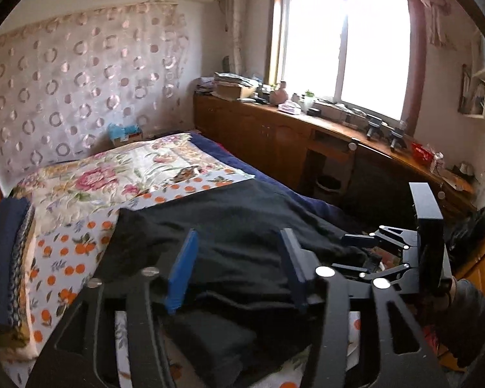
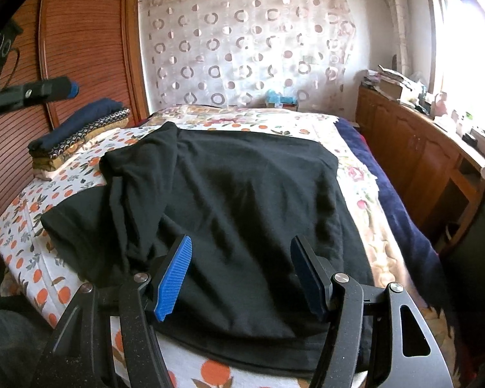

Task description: Fold small clothes

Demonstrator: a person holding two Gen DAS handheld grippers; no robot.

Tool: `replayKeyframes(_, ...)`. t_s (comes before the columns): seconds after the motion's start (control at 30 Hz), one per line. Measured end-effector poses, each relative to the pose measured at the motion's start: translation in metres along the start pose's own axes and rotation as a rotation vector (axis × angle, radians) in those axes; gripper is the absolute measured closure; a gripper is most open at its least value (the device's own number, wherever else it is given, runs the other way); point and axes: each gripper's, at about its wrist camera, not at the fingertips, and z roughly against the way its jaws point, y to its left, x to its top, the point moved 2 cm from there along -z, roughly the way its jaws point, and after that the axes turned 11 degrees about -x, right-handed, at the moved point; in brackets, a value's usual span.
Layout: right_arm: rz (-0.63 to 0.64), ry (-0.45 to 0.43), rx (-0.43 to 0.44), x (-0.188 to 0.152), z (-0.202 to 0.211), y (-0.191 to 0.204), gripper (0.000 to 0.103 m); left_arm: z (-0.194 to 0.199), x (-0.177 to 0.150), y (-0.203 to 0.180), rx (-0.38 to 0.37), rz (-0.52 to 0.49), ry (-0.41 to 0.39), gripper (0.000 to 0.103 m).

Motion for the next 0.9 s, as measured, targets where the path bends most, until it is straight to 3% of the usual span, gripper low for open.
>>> replayKeyframes(0.03, 0.005, 0.002, 0.007, 0.001, -0.001, 0.002, 0.038, 0.004, -0.004, 0.004, 0.013, 0.011, -0.006, 0.034)
replayKeyframes(0.1, 0.019, 0.007, 0.018, 0.003, -0.004, 0.007, 0.037, 0.009, -0.013, 0.012, 0.04, 0.028, -0.012, 0.029)
replayKeyframes(0.5, 0.109, 0.028, 0.131, 0.016, -0.03, 0.063, 0.038, 0.032, -0.06, 0.064, 0.188, 0.144, 0.005, 0.028)
replayKeyframes(0.57, 0.123, 0.039, 0.156, 0.016, -0.036, 0.07, 0.047, 0.035, -0.063, 0.069, 0.192, 0.15, 0.001, 0.028)
replayKeyframes(0.63, 0.131, 0.064, 0.175, 0.016, -0.047, 0.078, 0.064, 0.039, -0.065, 0.074, 0.213, 0.154, -0.011, 0.028)
replayKeyframes(0.83, 0.14, 0.084, 0.184, 0.019, -0.061, 0.084, 0.075, 0.044, -0.071, 0.085, 0.235, 0.182, -0.023, 0.028)
replayKeyframes(0.9, 0.143, 0.086, 0.19, 0.019, -0.063, 0.085, 0.086, 0.043, -0.071, 0.088, 0.24, 0.188, -0.019, 0.028)
